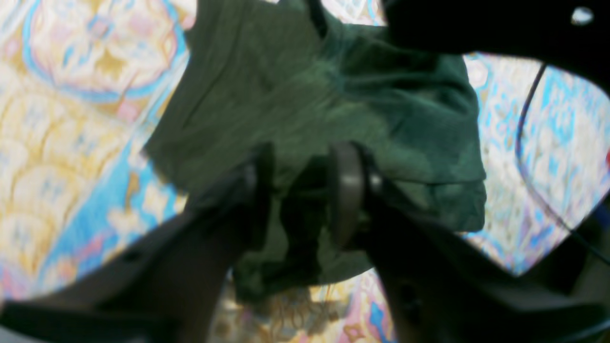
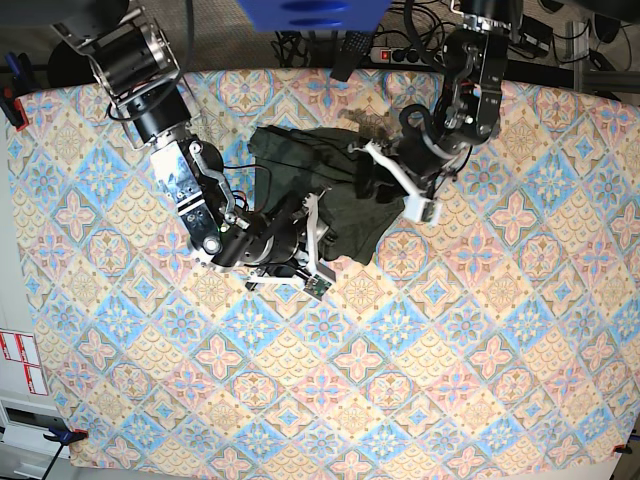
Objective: Fold the T-shirt properly
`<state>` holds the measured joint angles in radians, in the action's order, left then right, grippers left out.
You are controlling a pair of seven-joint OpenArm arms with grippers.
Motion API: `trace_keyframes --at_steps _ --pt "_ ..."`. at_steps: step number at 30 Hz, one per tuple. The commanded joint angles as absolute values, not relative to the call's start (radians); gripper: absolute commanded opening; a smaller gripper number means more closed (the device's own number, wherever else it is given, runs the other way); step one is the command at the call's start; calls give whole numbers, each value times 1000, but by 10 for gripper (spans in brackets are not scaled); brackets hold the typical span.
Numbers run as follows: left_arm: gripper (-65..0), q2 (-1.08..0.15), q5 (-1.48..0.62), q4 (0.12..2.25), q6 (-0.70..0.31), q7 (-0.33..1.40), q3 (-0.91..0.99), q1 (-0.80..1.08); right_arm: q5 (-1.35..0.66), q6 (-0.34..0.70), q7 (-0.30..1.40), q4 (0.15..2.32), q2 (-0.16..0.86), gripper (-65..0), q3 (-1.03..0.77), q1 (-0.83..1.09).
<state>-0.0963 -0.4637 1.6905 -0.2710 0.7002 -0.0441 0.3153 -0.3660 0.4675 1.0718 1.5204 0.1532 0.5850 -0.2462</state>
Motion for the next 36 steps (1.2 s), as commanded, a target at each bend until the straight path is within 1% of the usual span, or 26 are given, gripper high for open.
trace_keyframes --at_steps 1,3,6,12,16,25,36 --pt "-383 -77 -476 1707 -271 687 -2 332 -378 470 1055 1538 150 -436 581 -265" --pt "-338 -45 -498 1705 -269 687 64 357 -378 470 1053 1538 151 -436 581 -265" --pt "-313 -28 -544 1701 -269 687 108 371 -381 470 1052 1538 159 -436 579 -265" --pt "-314 -36 -687 1609 -265 687 117 343 -381 470 1052 1538 160 -436 579 -266" --pt "-314 -36 -746 1603 -265 687 113 335 -381 470 1052 1538 162 -436 579 -266" --pt "-314 -30 -828 1600 -265 688 110 332 -381 470 1052 1538 163 -436 579 -266" --pt "-314 -27 -843 1475 -265 688 93 280 -381 470 1053 1538 163 -436 579 -266"
